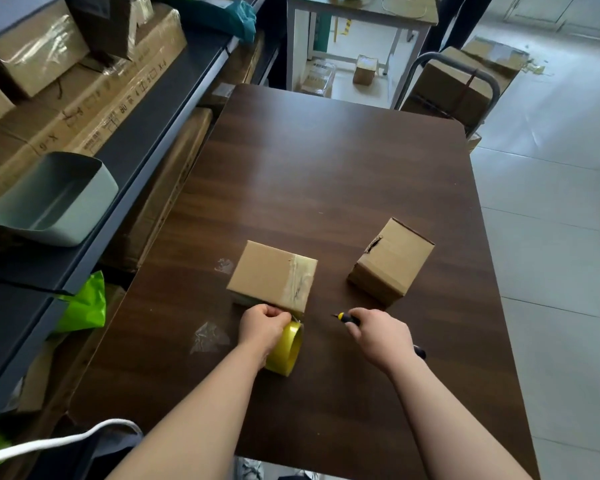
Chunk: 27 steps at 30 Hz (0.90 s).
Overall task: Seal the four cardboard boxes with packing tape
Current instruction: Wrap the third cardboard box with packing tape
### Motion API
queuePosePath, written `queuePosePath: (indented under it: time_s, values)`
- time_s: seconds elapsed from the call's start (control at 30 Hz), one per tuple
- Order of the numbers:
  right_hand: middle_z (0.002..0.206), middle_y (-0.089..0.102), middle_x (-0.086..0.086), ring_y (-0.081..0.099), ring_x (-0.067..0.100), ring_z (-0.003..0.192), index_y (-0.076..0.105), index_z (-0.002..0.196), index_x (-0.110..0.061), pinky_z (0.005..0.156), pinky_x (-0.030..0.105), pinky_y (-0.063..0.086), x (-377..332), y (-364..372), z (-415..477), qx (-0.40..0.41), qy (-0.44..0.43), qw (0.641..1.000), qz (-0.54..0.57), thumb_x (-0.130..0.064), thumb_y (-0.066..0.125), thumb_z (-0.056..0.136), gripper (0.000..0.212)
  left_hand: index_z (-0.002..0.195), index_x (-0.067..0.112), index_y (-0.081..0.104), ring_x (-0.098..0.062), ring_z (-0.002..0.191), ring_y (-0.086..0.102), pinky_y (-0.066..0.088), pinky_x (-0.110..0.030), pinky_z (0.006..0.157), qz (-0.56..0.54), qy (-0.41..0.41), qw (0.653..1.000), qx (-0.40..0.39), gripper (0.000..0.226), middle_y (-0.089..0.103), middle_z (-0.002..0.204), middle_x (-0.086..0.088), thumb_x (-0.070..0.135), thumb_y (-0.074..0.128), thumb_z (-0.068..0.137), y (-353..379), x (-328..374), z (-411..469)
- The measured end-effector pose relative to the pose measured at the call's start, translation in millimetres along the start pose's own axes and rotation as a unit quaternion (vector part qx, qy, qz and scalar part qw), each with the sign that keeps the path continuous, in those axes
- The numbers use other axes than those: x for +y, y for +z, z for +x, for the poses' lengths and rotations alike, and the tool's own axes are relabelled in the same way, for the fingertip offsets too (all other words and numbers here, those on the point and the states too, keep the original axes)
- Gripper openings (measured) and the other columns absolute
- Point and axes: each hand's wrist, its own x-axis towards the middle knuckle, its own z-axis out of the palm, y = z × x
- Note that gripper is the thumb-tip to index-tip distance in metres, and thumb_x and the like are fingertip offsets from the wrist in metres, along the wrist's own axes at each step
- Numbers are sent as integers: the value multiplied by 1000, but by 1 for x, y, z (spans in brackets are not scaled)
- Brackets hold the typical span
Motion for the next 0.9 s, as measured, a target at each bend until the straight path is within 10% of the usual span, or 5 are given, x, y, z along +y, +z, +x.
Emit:
queuePosePath:
  time_s: [0.2,0.37,0.9]
  values:
    - [132,45,11,47,31,121,35,145,-22,94,42,45,15,39,6,2,110,990,92,-24,43,100,45,82,15,64,-19,83,55,41,-28,75,86,-5,996,25,15,62,85,-1,26,74,80,3,5,3]
    - [154,24,3,34,21,138,39,146,-35,112,31,33,-33,33,14,100,-74,953,277,-34,50,99,49,92,9,67,-27,93,63,47,-29,77,121,3,992,41,21,68,96,-8,22,75,78,4,6,6]
    - [163,8,-1,27,26,145,24,150,-43,118,38,26,-58,17,44,0,-55,963,264,-39,54,97,62,82,18,65,-16,83,54,47,-32,74,26,59,992,104,10,61,85,4,27,69,85,-55,-4,-3]
